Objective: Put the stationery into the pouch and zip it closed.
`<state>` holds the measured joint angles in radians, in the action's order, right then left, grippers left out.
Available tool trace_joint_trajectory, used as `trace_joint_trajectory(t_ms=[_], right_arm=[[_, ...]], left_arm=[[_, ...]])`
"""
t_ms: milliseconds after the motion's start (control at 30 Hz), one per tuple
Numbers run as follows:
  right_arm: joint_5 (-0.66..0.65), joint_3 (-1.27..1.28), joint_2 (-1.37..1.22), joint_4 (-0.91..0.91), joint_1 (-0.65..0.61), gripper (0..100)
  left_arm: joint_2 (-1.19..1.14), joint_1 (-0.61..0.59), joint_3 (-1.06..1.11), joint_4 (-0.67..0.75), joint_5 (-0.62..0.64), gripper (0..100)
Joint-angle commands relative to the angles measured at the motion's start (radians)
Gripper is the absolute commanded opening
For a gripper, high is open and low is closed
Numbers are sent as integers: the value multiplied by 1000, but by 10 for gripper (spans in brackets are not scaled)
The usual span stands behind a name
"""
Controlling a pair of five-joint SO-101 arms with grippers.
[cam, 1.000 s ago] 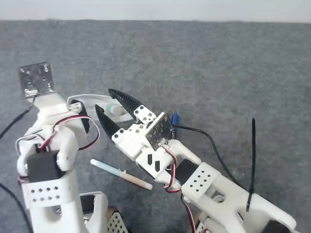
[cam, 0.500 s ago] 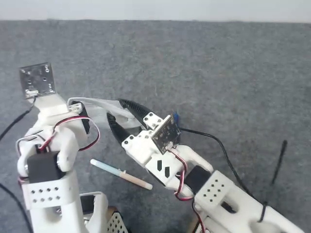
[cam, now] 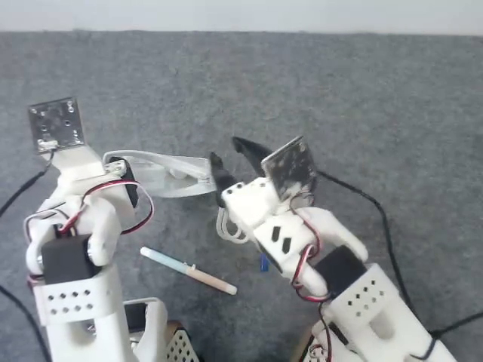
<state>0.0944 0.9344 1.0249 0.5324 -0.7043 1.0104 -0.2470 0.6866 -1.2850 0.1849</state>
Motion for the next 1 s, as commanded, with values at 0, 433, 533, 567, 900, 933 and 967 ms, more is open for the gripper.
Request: trace_joint_trajectory(t_ms=[0,433,533,567,900,933,967], right_arm=[[55,-80,33,153,54,134],[89,-91,-182,255,142,134],[92,-141,-315,265,142,134],[98,-157,-361,265,142,134],[160,-350,-780,263,222,134],[160,-373,-819,263,237,134],[160,-394,-854,263,252,134]], left_arm=[[-15,-6,-4,3,-12,12],[-15,-129,-2,29,-5,12],[-15,-163,-2,31,-5,12],[-15,-167,-2,31,-5,12],[-15,-169,62,95,-5,12],[-15,-169,62,95,-3,12],[-15,-169,62,94,-3,12]])
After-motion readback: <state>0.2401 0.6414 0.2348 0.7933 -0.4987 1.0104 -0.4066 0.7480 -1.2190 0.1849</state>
